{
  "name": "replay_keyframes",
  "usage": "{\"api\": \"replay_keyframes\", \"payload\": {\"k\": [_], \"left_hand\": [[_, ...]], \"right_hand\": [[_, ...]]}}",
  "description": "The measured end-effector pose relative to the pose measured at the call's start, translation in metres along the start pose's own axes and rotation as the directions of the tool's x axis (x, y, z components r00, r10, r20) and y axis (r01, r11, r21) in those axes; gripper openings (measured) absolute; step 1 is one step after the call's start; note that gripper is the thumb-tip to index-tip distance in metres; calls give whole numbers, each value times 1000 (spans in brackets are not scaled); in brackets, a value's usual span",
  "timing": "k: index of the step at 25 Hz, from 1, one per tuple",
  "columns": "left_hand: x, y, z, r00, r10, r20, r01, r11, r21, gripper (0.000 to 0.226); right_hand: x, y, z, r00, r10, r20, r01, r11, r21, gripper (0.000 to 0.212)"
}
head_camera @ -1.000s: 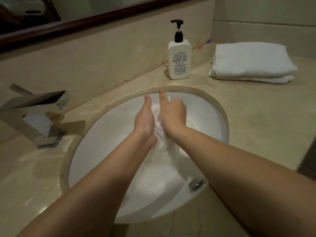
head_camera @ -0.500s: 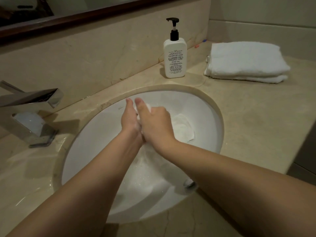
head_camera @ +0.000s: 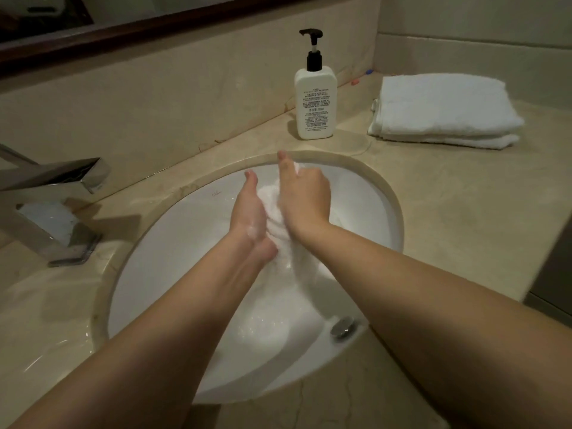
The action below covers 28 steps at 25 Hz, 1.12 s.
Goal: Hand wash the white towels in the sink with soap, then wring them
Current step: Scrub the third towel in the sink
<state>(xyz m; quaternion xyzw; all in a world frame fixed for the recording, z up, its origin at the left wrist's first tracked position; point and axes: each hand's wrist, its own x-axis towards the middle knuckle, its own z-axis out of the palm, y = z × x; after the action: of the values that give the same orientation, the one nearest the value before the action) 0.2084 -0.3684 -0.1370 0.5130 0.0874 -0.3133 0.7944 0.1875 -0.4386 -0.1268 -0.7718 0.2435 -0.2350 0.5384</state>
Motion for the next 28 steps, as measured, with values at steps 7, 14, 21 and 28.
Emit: {"api": "replay_keyframes", "payload": {"k": [7,14,21,28], "left_hand": [[0,2,1,999,46,27,-47,998,36,73],[6,-2,-3,996,81,-43,-82,997,-16,71],[7,0,-5,994,97,-42,-95,995,31,62],[15,2,-8,992,78,-104,-79,997,-2,74]], "right_hand": [[-5,-5,-1,1000,-13,7,13,1000,-11,63],[-9,1,3,992,-79,95,89,991,-104,63],[-19,2,6,979,-161,122,179,972,-155,64],[-23,5,5,980,-131,149,138,989,-41,60]]}}
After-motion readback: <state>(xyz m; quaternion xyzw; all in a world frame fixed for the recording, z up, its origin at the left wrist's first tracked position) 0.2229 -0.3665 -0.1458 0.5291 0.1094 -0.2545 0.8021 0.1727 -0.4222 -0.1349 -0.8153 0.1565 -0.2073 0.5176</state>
